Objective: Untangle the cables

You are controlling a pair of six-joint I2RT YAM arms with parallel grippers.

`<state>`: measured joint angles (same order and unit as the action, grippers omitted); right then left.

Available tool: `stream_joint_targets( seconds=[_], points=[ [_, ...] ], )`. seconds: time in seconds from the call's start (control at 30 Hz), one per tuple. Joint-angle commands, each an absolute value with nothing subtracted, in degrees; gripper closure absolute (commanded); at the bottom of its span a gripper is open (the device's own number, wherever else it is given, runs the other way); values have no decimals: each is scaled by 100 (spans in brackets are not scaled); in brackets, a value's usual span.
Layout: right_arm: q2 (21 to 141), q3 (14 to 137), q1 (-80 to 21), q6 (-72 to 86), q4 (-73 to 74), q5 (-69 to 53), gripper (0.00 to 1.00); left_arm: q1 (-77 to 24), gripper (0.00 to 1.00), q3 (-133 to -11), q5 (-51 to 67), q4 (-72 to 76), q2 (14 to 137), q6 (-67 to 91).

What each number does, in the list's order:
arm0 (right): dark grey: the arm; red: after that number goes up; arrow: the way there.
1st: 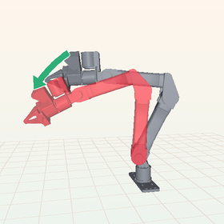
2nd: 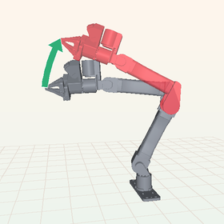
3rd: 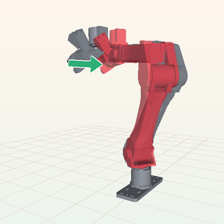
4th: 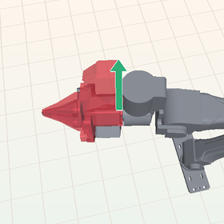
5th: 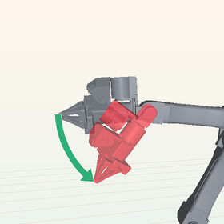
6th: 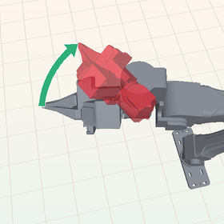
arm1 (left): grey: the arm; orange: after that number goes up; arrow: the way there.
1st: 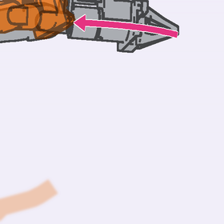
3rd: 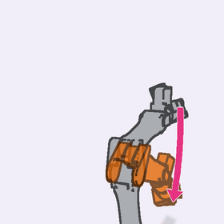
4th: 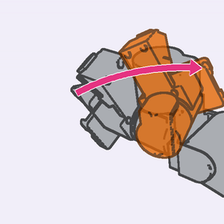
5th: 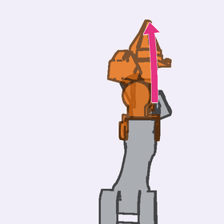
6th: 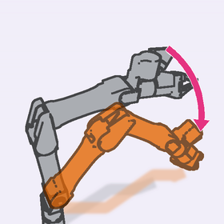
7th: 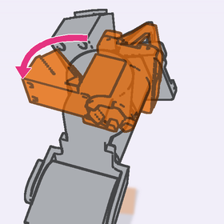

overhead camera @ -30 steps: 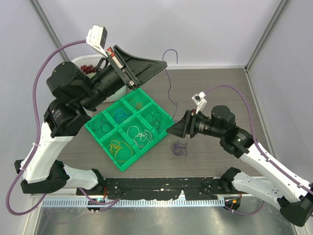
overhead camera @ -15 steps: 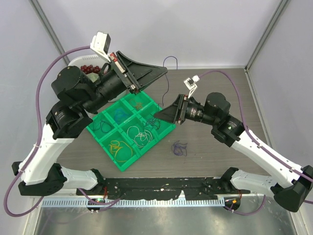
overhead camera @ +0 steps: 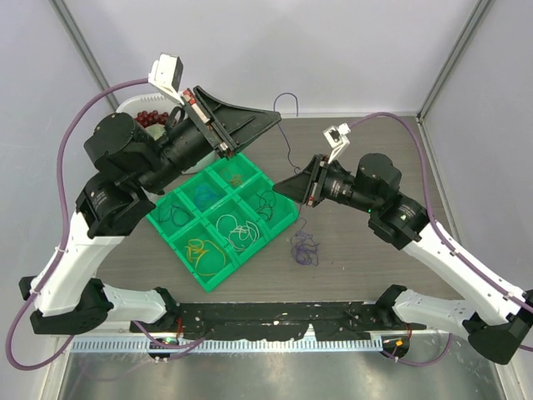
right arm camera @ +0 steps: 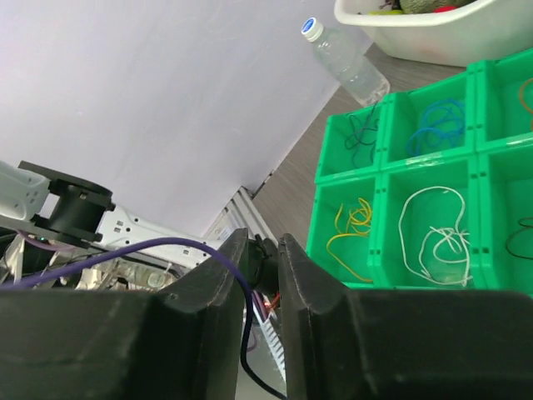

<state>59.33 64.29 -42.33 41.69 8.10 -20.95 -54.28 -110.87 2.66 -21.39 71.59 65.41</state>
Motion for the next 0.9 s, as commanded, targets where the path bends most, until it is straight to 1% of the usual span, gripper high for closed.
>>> stream_joint_targets(
  seconds=[0.0, 0.07, 0.1, 0.17, 0.2, 0.23, 0.43, 0.57, 0.67, 0.73, 0.87],
  points=[
    [5441, 6355, -4271, 3841, 1133, -1723, 65, -5362, 100, -11259, -350, -2583, 6935, 6205],
    [5318, 6206, -4263, 3849, 1204, -1766, 52, -5335, 100, -11075, -396, -2488, 6821, 6231],
    [5274, 6109, -4280, 3858, 1126, -1836, 52, -5326, 100, -11031, -378, -2418, 6786, 6266],
    [5247, 6039, -4263, 3981, 985, -1916, 71, -5317, 100, -11030, -308, -2347, 6803, 6302],
    [5256, 6047, -4271, 4008, 932, -1890, 97, -5300, 100, -11074, -282, -2355, 6829, 6302],
    [5299, 6090, -4271, 4086, 871, -1872, 99, -5309, 100, -11100, -264, -2382, 6855, 6302],
    [5616, 6539, -4263, 4411, 651, -1969, 99, -5282, 100, -10943, -290, -2443, 6768, 6293],
    [5695, 6828, -4271, 4544, 720, -1741, 99, -5273, 100, -10338, -807, -3021, 6356, 6118],
    [5739, 7267, -4271, 4474, 1019, -1521, 99, -5265, 100, -9592, -1553, -3864, 5899, 6100],
    [5774, 7522, -4271, 4299, 1317, -1389, 99, -5273, 100, -8740, -1888, -4156, 5539, 6283],
    [5888, 7821, -4271, 4026, 1608, -1371, 99, -5265, 100, -7385, -1776, -3903, 5028, 6565]
  ],
)
